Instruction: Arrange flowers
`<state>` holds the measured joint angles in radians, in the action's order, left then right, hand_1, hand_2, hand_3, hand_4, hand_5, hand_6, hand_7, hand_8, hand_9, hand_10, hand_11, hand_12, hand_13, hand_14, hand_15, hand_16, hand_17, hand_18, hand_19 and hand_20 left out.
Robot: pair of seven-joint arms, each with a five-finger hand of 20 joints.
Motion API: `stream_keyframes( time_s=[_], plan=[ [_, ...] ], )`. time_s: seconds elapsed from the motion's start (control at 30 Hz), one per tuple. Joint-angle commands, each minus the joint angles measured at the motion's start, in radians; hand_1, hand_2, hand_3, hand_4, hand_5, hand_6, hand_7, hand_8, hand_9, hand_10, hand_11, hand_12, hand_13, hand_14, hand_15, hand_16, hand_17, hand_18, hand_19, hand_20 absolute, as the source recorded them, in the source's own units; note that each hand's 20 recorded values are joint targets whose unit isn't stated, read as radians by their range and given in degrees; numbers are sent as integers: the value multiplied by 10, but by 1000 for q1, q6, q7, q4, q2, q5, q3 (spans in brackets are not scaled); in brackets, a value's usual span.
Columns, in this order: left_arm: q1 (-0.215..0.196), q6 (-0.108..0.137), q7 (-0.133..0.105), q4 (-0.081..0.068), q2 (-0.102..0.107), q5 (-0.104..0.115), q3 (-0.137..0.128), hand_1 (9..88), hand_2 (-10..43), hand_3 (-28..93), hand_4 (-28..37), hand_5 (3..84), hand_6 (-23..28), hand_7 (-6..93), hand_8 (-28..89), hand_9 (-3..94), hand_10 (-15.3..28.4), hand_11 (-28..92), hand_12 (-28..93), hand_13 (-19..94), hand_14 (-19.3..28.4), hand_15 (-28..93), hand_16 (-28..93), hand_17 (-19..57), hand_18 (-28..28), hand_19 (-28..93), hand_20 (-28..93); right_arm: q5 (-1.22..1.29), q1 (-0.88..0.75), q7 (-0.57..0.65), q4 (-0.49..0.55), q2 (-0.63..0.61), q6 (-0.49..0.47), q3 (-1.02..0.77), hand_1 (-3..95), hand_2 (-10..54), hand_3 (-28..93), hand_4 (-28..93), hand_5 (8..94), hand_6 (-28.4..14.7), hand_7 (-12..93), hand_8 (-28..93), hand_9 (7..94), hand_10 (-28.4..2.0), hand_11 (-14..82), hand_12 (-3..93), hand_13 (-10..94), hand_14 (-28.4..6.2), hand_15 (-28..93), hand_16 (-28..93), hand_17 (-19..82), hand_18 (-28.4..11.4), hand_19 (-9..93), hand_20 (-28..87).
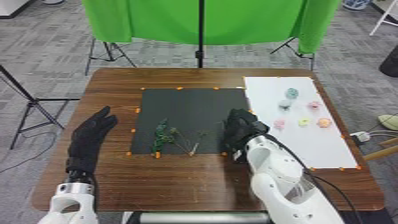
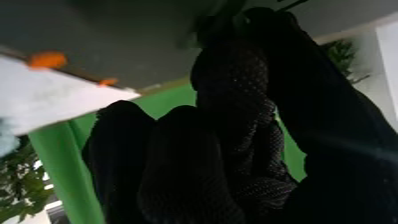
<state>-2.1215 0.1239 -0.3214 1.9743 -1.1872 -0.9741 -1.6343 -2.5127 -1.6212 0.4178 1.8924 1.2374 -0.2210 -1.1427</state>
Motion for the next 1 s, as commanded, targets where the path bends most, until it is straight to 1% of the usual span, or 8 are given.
stream_keyframes(
  time_s=[0.03,0.2,0.37,0.53,0.63,0.73,0.8,1.0],
  plan=[
    [-7,-20,6,-6,-7,-4,-1,240,-67,680,-185,466,30,90,-53,446,130,140,124,353,159,99,32,76,114,31,208,9,-24,-3,-2,9,-20,-3,545,-95,569,12,823,-31,343,230,924,-94,501,251,937,-11,719,237,746,-88,932,634],
    [-10,-26,3,-6,-6,-4,-3,238,-70,682,-184,465,30,91,-53,446,130,140,124,353,159,99,32,76,114,32,208,8,-25,-9,-1,8,-29,-11,552,-95,484,13,806,-23,359,210,913,-93,499,254,937,-10,699,257,740,-85,932,625],
    [-11,-31,1,-6,-7,-7,-3,237,-73,684,-182,463,29,90,-53,443,128,138,124,352,160,99,32,76,114,30,207,7,-28,-15,4,6,-27,-14,549,-95,451,10,803,-24,359,208,912,-94,498,252,937,-11,695,260,736,-84,932,616],
    [-10,-33,2,-7,-8,-9,-3,234,-77,686,-181,462,27,89,-52,442,127,136,125,351,160,98,32,75,115,28,207,0,-27,-24,8,1,-35,-16,555,-95,394,28,801,-25,359,207,910,-94,497,251,937,-13,692,264,735,-84,932,614],
    [-10,-33,2,-6,-9,-9,-5,233,-79,685,-181,461,27,89,-52,441,127,135,126,350,159,98,32,75,115,27,207,0,-25,-36,12,-4,-33,-17,539,-95,400,30,800,-25,357,204,909,-94,497,251,937,-14,689,265,734,-85,932,614],
    [-8,-32,1,-8,-9,-7,-3,233,-80,685,-182,460,26,88,-52,441,127,134,126,350,159,98,33,75,116,27,207,-10,-21,-46,15,-10,-21,-15,507,-95,443,-3,796,-25,357,196,907,-94,499,249,937,-14,686,269,732,-85,932,614],
    [-6,-34,2,-8,-9,-10,-2,232,-80,684,-181,460,26,87,-52,441,127,134,127,349,159,98,33,75,116,27,207,-9,-17,-46,17,-11,-12,-15,482,-95,473,-26,794,-24,358,183,907,-95,498,250,937,-14,686,270,731,-85,932,613],
    [-6,-36,2,-9,-10,-11,-2,232,-82,684,-181,459,26,87,-51,440,126,133,127,348,160,97,33,74,116,26,207,-12,-5,-50,23,-5,-14,-29,457,-95,503,-46,793,-25,358,165,905,-97,499,249,937,-15,684,271,728,-89,932,614]
  ],
)
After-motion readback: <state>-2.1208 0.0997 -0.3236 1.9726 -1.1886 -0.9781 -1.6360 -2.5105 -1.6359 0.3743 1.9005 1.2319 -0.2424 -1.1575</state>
